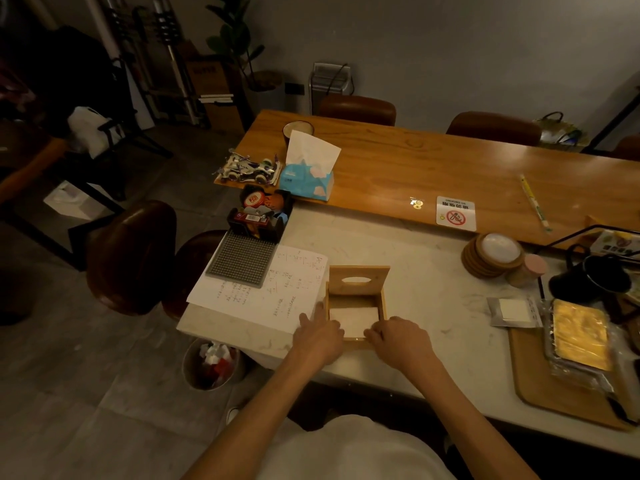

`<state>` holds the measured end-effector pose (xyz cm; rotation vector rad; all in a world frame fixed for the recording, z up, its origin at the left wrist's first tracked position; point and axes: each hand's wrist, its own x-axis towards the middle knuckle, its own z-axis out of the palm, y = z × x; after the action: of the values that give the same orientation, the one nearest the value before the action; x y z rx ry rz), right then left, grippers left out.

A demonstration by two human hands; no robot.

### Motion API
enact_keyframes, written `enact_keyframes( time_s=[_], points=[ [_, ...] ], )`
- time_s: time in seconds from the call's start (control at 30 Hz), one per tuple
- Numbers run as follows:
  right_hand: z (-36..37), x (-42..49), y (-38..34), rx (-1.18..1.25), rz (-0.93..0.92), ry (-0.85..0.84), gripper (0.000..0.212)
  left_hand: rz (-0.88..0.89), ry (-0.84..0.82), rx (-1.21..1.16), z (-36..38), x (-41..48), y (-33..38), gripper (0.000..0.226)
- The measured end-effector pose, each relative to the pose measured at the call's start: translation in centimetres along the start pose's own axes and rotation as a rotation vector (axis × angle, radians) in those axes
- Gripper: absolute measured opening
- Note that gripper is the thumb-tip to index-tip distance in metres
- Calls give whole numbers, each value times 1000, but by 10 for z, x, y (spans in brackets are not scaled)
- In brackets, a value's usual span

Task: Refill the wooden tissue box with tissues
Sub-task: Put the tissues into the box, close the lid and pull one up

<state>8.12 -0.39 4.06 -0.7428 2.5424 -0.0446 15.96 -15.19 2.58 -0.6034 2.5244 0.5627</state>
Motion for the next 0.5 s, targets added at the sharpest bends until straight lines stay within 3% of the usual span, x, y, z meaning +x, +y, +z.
enact_keyframes(
  time_s=[0.17, 0.37, 0.5],
  points=[
    [17, -6, 6, -134, -17, -50, 49, 18, -34, -26, 2, -6, -6, 40],
    [19, -6, 10, -47, -12, -26, 48, 81, 10, -67, 6, -6, -14, 35],
    [22, -9, 13, 70, -37, -47, 49, 94, -67, -180, 8, -8, -23, 38]
  ],
)
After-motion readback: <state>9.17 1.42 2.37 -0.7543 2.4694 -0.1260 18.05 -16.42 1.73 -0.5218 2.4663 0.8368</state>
